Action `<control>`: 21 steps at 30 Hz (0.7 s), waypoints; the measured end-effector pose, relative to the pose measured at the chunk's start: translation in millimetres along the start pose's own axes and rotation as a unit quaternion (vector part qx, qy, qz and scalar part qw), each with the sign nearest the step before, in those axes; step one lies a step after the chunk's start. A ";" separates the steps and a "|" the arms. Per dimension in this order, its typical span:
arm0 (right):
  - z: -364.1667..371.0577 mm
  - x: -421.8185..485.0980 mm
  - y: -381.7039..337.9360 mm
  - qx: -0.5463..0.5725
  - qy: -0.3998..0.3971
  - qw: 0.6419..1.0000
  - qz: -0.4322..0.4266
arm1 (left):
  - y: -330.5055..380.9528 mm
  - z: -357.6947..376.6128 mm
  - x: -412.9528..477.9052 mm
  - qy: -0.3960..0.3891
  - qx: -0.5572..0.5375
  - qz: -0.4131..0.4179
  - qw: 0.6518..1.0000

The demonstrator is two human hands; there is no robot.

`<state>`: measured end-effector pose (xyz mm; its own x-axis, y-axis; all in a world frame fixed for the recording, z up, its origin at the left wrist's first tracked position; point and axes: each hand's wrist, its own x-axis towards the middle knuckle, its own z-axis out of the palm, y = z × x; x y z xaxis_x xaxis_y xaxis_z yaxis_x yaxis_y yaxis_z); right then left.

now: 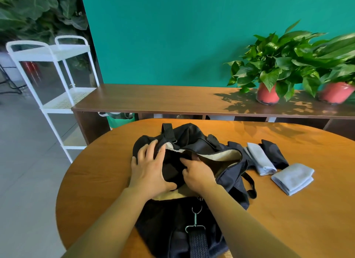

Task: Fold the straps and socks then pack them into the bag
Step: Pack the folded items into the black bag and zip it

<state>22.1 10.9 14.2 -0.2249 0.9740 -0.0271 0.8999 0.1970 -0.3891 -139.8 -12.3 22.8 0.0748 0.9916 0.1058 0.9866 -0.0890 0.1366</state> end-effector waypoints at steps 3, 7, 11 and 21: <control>5.4 -6.4 -3.3 0.014 -0.037 0.999 0.013 | -0.5 5.5 -1.9 -0.024 -0.043 -0.013 0.999; 8.5 -14.7 -7.8 0.027 -0.024 0.999 0.032 | 2.4 6.7 0.3 -0.047 -0.088 -0.014 0.995; 9.9 -14.3 -10.2 0.045 -0.022 0.998 0.042 | -1.9 5.6 6.4 -0.051 -0.099 -0.013 0.994; 8.4 -12.5 -15.9 0.016 -0.017 0.999 0.025 | -6.9 -12.4 7.8 -0.087 -0.111 0.016 0.990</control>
<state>7.5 -5.3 13.0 -0.1918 0.9784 -0.0778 0.8980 0.1429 -0.4160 -147.9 -5.1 35.0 0.1480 0.9875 -0.0544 0.9284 -0.1198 0.3517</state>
